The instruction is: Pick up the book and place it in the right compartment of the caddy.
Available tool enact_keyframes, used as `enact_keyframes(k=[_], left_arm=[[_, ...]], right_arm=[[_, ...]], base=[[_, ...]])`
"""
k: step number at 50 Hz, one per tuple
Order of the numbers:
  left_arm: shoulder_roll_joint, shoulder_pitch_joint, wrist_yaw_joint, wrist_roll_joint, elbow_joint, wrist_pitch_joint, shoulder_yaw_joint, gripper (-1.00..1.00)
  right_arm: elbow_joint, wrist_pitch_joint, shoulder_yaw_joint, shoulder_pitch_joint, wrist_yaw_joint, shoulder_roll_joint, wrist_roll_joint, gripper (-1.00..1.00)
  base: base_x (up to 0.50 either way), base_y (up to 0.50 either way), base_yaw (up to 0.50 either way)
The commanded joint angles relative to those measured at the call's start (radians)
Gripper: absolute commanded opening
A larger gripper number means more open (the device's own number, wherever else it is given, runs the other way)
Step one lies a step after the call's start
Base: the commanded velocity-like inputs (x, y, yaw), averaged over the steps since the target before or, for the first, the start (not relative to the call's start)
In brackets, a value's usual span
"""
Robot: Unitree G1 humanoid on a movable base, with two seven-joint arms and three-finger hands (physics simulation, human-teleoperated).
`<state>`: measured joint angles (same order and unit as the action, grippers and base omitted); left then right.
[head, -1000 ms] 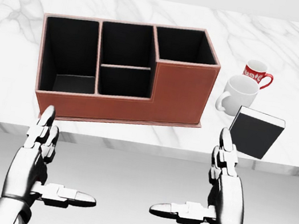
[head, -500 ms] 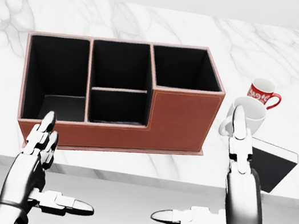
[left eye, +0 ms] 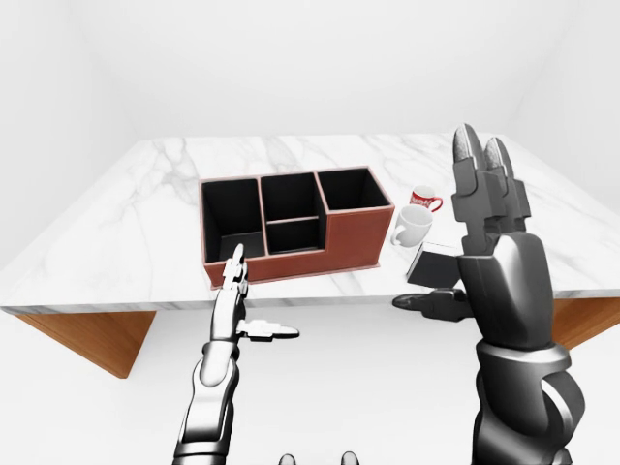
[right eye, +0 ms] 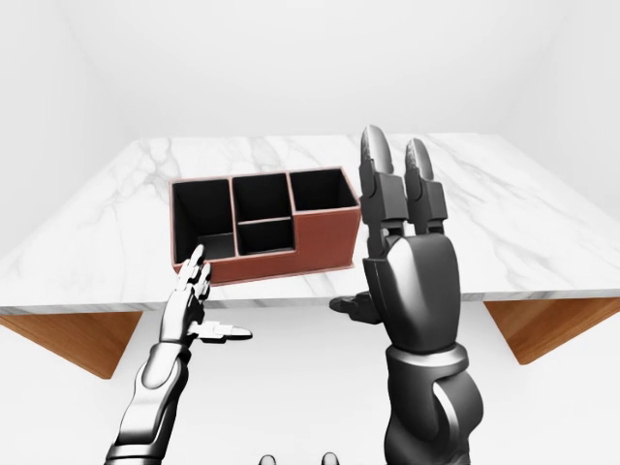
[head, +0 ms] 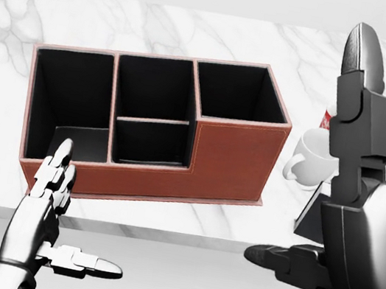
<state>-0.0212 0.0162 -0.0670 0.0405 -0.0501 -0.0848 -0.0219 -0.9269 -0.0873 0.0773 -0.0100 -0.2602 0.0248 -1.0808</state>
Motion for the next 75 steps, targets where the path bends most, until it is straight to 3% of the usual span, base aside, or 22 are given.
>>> enact_keyframes(k=[1, 10, 16, 20, 25, 31, 34, 41, 44, 47, 51, 55, 59, 75], left_arm=[[0.001, 0.001, 0.001, 0.009, 0.011, -0.001, 0.003, 1.00], [0.005, 0.015, 0.005, 0.014, 0.059, 0.032, 0.010, 1.00], [0.006, 0.021, 0.007, 0.015, 0.080, 0.051, 0.012, 1.00], [0.003, 0.021, 0.005, 0.014, 0.079, 0.048, 0.008, 1.00], [0.000, 0.011, 0.003, 0.012, 0.058, 0.036, 0.000, 1.00], [0.002, 0.017, 0.004, 0.016, 0.074, 0.046, 0.004, 1.00], [0.003, 0.013, 0.006, 0.017, 0.070, 0.046, 0.004, 1.00], [0.004, 0.014, 0.010, 0.020, 0.071, 0.045, 0.008, 1.00], [0.004, 0.009, 0.012, 0.020, 0.052, 0.031, 0.006, 1.00], [0.005, 0.015, 0.013, 0.021, 0.068, 0.043, 0.010, 1.00], [0.005, 0.018, 0.013, 0.022, 0.069, 0.039, 0.011, 1.00], [0.004, 0.012, 0.013, 0.021, 0.048, 0.025, 0.008, 1.00], [0.004, 0.015, 0.012, 0.021, 0.058, 0.031, 0.008, 1.00], [0.005, 0.019, 0.011, 0.022, 0.059, 0.029, 0.011, 1.00]], right_arm=[[-0.014, 0.000, -0.063, 0.037, -0.047, -0.011, -0.121, 1.00], [0.027, 0.000, -0.147, 0.036, -0.059, -0.049, -0.101, 1.00], [0.078, 0.000, -0.197, -0.066, -0.061, -0.063, -0.106, 1.00], [0.097, 0.000, -0.243, -0.143, -0.051, -0.043, -0.080, 1.00], [0.111, 0.000, -0.222, -0.212, -0.057, -0.019, -0.099, 1.00], [0.153, 0.000, -0.247, -0.255, -0.058, -0.012, -0.100, 1.00], [0.190, 0.000, -0.281, -0.311, -0.012, -0.007, -0.067, 1.00], [0.227, 0.000, -0.322, -0.313, -0.022, 0.007, -0.088, 1.00], [0.241, 0.000, -0.338, -0.305, -0.018, 0.004, -0.075, 1.00], [0.257, 0.000, -0.351, -0.312, -0.015, 0.003, -0.074, 1.00], [0.286, 0.000, -0.378, -0.302, -0.008, -0.004, -0.058, 1.00], [0.335, 0.000, -0.383, -0.289, 0.018, -0.013, -0.059, 1.00], [0.398, 0.000, -0.383, -0.270, 0.066, -0.033, -0.044, 1.00], [0.400, 0.000, -0.404, -0.216, 0.066, -0.071, -0.041, 1.00]], base=[[0.00, 0.00, 0.00], [0.00, 0.00, 0.00], [0.14, 0.00, 0.00], [0.49, 0.00, 0.00], [0.50, 0.00, 0.00], [0.50, 0.00, 0.00], [0.18, 0.00, 0.00], [0.00, 0.00, 0.00], [0.00, 0.00, 0.00], [0.00, 0.00, 0.00], [0.00, 0.00, 0.00], [0.00, 0.00, 0.00], [0.00, 0.00, 0.00], [0.00, 0.00, 0.00]])
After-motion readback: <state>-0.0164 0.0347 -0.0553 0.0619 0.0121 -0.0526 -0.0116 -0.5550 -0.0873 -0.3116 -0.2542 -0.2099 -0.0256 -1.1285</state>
